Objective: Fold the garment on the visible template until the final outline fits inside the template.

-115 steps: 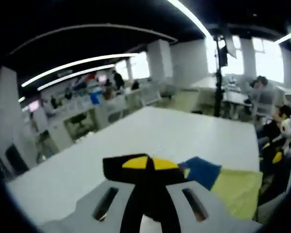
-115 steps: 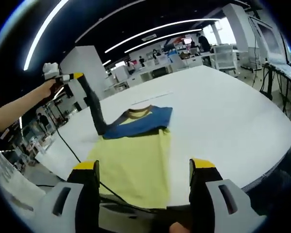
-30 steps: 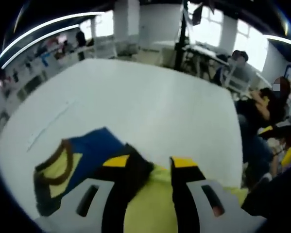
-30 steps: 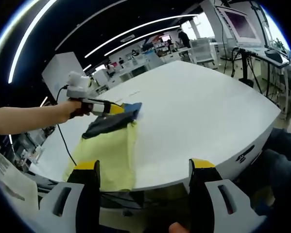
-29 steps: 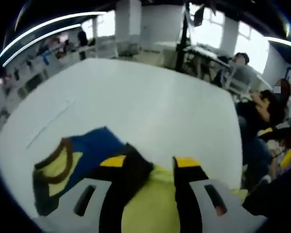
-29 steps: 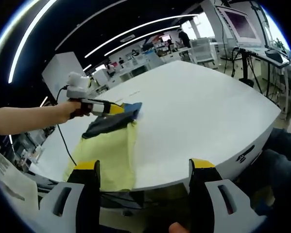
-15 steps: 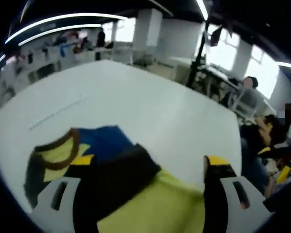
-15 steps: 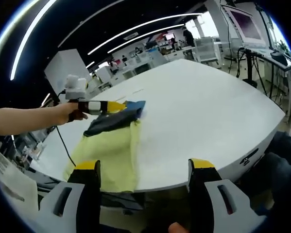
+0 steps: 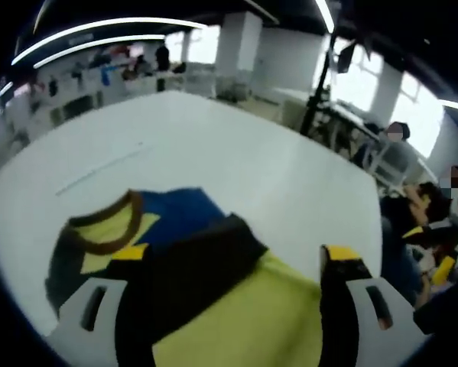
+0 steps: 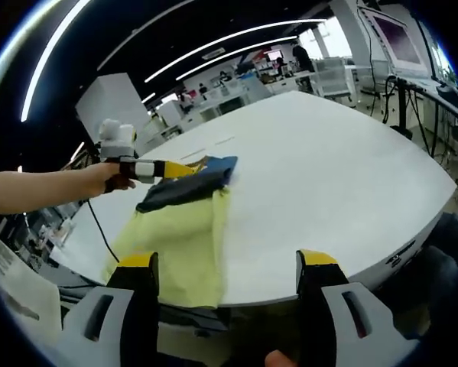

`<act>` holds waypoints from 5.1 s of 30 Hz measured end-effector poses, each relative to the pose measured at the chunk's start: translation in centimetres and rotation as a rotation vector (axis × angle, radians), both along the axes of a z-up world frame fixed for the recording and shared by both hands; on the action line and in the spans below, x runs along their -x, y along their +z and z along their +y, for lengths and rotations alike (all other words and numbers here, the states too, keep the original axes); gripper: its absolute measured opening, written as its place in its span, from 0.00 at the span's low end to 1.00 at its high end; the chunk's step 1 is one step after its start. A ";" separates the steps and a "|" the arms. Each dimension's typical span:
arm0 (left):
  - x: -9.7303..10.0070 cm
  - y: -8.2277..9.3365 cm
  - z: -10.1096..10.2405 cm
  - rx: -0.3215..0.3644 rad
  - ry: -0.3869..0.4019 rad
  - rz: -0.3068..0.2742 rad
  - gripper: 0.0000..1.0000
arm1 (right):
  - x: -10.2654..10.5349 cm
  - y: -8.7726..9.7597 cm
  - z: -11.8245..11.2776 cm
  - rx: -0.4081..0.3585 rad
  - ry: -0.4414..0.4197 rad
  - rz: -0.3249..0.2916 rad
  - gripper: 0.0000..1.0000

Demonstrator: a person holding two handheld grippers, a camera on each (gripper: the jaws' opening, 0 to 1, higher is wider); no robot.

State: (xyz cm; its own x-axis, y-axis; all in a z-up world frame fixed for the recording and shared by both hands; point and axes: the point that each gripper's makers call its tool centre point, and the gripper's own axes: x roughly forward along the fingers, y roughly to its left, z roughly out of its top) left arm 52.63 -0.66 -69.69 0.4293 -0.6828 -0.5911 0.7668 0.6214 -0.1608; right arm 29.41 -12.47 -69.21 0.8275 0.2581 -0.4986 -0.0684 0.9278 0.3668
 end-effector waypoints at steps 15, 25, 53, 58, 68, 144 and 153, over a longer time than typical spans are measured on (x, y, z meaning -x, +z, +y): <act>0.2 1.3 4.1 0.006 0.060 -0.022 0.85 | -0.9 0.1 0.3 0.006 0.036 -0.007 0.73; 0.9 2.0 7.0 0.014 0.109 -0.033 0.85 | -1.6 0.1 0.8 0.005 0.065 -0.013 0.73; 6.9 1.5 17.2 0.063 0.357 0.002 0.83 | -3.5 -0.2 2.5 0.001 0.158 -0.007 0.73; 8.0 1.5 18.8 0.083 0.414 0.013 0.83 | -3.9 0.0 3.0 0.000 0.176 -0.012 0.73; 9.6 2.0 21.5 0.091 0.484 0.007 0.82 | -4.6 0.0 4.2 0.000 0.224 -0.014 0.72; 18.7 -3.2 26.5 0.070 0.588 0.229 0.73 | -2.9 -3.0 6.2 0.006 0.296 0.068 0.69; 19.0 -5.1 26.2 0.036 0.556 0.284 0.71 | -1.7 -5.3 6.8 0.037 0.353 0.137 0.61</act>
State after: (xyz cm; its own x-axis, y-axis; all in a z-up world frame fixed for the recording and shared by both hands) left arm 33.63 25.54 -74.83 0.5558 -0.4241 -0.7150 0.2544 0.9056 -0.3394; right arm 31.15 -5.63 -74.46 0.6155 0.4954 -0.6130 -0.3391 0.8685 0.3614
